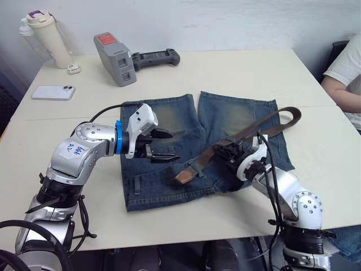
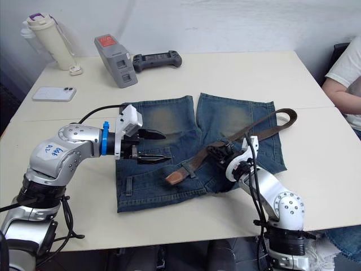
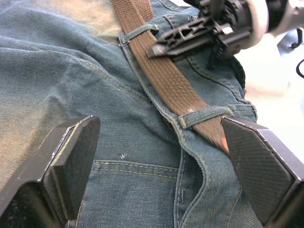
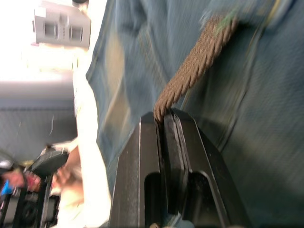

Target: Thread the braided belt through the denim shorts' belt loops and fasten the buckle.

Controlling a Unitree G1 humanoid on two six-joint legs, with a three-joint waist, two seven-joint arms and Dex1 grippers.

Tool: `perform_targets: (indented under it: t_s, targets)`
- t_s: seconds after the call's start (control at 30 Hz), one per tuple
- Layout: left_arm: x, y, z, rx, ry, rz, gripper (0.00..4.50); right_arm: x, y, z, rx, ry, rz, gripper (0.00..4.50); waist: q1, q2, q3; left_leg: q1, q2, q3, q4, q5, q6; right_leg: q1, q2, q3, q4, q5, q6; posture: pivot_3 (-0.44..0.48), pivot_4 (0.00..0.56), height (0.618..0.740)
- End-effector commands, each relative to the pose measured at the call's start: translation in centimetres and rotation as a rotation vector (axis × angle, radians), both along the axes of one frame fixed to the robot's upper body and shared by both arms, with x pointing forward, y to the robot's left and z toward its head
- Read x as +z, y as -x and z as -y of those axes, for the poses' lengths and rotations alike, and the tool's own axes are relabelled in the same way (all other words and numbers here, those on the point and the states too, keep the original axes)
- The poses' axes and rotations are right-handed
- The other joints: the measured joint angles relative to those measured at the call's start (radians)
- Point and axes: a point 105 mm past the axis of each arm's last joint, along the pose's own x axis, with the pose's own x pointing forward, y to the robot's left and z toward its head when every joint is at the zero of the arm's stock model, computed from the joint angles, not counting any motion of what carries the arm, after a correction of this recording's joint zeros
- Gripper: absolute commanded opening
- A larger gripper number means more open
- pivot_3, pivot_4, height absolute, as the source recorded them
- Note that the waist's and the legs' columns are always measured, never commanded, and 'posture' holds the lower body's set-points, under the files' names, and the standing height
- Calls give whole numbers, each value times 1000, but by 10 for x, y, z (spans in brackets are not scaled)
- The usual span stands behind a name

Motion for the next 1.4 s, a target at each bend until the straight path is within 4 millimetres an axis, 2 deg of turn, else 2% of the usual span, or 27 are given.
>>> perform_targets:
  t_s: [0.03,0.33,0.5,0.6,0.83,0.97,1.03,1.07,1.1,1.17,1.23,1.3,1.4]
  targets:
    - [10,1,4,-20,0,45,4500,12,9,-15,55,-33,39,19,0,0,0,0,0,0,0,0,0,0,0,0,0,0,0,0,150,650]
    - [10,2,4,-29,-3,43,4500,6,28,-36,150,25,16,19,0,0,0,0,0,0,0,0,0,0,0,0,0,0,0,0,150,650]
    - [10,1,6,-38,-1,42,4500,11,34,-38,191,48,49,19,0,0,0,0,0,0,0,0,0,0,0,0,0,0,0,0,150,650]
    - [10,1,8,-47,-2,41,4500,15,38,-33,217,93,83,1094,3,0,0,0,0,0,0,0,0,0,0,0,0,0,0,0,150,650]
    - [10,3,3,-67,-15,35,4500,21,57,-6,279,281,156,4395,6,0,0,0,0,0,1,0,0,1,0,0,-1,0,0,0,150,650]
    - [7,3,-2,-72,-31,27,4500,30,75,23,355,528,227,4464,13,2,1,-1,-1,1,0,0,1,1,0,0,-5,0,0,0,150,650]
    - [7,3,-2,-76,-28,25,4500,37,75,43,386,880,386,4464,18,1,1,-1,0,0,0,0,1,3,0,-1,-8,0,0,0,150,650]
    - [6,3,-1,-78,-27,24,4500,42,75,47,425,993,473,4464,23,2,1,0,0,1,0,0,1,4,0,-1,-12,0,0,0,150,650]
    - [6,2,0,-80,-26,23,4500,44,75,48,460,1059,533,4464,26,2,1,2,0,2,-2,0,1,4,1,-1,-13,0,0,0,150,650]
    - [4,3,2,-87,-25,23,4500,36,72,58,536,1208,568,4464,28,1,1,3,1,1,-3,0,1,6,2,-2,-15,0,0,0,150,650]
    - [4,2,2,-89,-24,25,4500,30,72,59,636,1274,611,4464,28,1,1,3,1,1,-2,0,1,7,1,-2,-16,0,1,0,150,650]
    - [4,2,3,-86,-21,25,4500,22,73,53,722,1235,634,4464,28,1,1,3,0,2,-2,0,1,7,1,-2,-16,1,1,0,150,650]
    - [3,3,2,-83,-23,27,4500,8,67,50,783,1274,655,4464,27,0,1,3,0,1,-2,0,1,7,1,-2,-16,1,1,0,150,650]
